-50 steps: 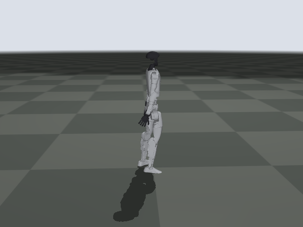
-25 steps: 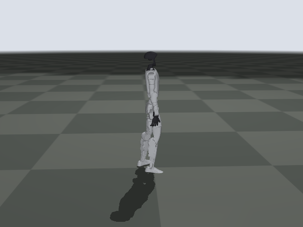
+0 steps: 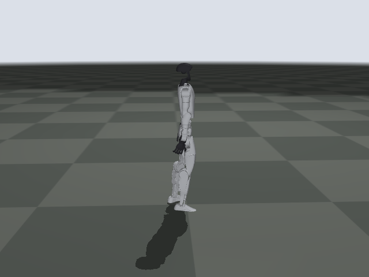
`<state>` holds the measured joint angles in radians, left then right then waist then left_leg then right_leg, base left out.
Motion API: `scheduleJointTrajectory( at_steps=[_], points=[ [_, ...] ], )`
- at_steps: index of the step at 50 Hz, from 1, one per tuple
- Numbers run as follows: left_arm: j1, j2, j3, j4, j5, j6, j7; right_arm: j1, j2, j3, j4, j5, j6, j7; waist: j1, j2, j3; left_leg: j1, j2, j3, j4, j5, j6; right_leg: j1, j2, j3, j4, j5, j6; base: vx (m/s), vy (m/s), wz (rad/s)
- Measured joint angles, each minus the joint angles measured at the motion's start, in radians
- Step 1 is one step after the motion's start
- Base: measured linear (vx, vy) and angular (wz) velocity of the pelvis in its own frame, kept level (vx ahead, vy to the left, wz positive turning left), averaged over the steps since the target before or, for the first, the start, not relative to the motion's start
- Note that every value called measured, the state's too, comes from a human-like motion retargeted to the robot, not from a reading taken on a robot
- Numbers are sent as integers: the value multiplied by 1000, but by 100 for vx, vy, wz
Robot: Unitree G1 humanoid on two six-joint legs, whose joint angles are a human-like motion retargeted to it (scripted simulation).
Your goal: In place motions
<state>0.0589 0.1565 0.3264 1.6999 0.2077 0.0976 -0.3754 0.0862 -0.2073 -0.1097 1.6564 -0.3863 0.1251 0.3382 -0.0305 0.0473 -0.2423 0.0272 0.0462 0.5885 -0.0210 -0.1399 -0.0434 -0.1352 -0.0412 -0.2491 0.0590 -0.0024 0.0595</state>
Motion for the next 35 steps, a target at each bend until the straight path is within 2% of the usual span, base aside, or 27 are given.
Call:
scheduleJointTrajectory(
  at_steps=[4,20,35],
  points=[
    [3,1,1,-5,-4,1,-2,-3,3,-3,-15,30,3,-23,-90,6,14,-6,-12,-88,2,10,8,4,-16,-87,-9,18,-11,1,0,98],
    [-30,-23,-32,-77,3,-20,-7,-37,22,45,-136,-17,-19,-27,-103,5,29,-6,-19,-102,-1,20,8,8,-21,-103,-16,25,-15,0,0,1],
    [-15,-11,-33,-60,10,-36,33,-27,16,40,-101,-22,-29,-43,-107,6,27,-6,-18,-105,-2,21,6,8,-19,-106,-16,25,-19,0,0,0]
  ],
)
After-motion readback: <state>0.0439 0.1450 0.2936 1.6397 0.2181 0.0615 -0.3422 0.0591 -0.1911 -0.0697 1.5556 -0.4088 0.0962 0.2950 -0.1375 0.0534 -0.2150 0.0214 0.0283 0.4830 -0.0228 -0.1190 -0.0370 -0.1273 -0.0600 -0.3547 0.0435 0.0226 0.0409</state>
